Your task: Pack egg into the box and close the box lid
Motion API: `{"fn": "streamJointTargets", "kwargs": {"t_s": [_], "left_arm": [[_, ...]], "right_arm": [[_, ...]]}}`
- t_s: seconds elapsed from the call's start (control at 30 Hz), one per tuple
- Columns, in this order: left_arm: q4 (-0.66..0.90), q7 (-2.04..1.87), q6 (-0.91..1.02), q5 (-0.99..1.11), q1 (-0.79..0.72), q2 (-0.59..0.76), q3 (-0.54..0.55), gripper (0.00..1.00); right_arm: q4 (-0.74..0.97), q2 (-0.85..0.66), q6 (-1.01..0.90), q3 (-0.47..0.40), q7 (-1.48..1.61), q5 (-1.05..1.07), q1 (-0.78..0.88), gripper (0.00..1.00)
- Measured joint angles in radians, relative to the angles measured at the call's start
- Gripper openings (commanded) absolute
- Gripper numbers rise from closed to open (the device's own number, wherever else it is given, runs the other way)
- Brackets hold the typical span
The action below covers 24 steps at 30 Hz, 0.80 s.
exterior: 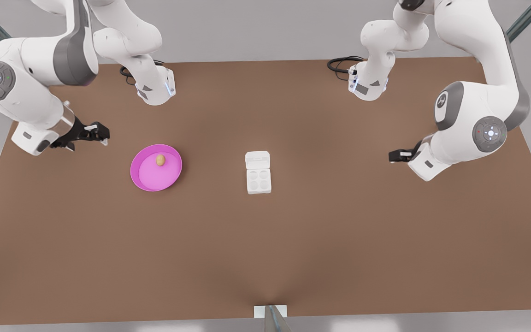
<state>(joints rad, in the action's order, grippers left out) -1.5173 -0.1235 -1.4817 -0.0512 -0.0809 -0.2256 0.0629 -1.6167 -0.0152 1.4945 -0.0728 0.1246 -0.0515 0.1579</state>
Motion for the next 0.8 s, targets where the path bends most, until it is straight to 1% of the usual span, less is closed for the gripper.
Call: {"fn": "streamJointTargets", "kwargs": {"t_s": [0.1, 0.13, 0.27, 0.37, 0.6, 0.67, 0.8], "left_arm": [[0.001, 0.000, -0.019, -0.005, 0.003, -0.009, 0.000, 1.00], [0.002, 0.000, -0.024, -0.005, 0.005, -0.010, -0.001, 1.00], [0.003, 0.001, -0.036, -0.006, 0.007, -0.013, -0.002, 1.00], [0.002, 0.001, -0.041, -0.005, 0.006, -0.016, -0.002, 1.00], [0.001, 0.002, -0.045, -0.004, 0.009, -0.018, -0.002, 1.00], [0.001, 0.002, -0.046, 0.002, 0.009, -0.018, -0.002, 1.00], [0.001, 0.002, -0.046, 0.006, 0.010, -0.029, -0.002, 1.00]], "right_arm": [[-0.001, 0.003, 0.018, -0.002, 0.011, -0.001, 0.017, 1.00], [-0.035, 0.009, 0.025, 0.000, 0.014, -0.003, 0.019, 1.00], [-0.317, 0.002, 0.170, 0.002, 0.023, -0.006, 0.035, 1.00], [-0.500, -0.042, 0.322, 0.004, 0.028, -0.006, 0.040, 1.00], [-0.754, -0.078, 0.634, 0.002, 0.032, -0.001, -0.102, 1.00], [-0.790, -0.072, 0.707, 0.003, 0.032, -0.001, -0.104, 1.00], [-0.823, -0.048, 0.802, 0.008, 0.032, -0.001, -0.053, 1.00]]}}
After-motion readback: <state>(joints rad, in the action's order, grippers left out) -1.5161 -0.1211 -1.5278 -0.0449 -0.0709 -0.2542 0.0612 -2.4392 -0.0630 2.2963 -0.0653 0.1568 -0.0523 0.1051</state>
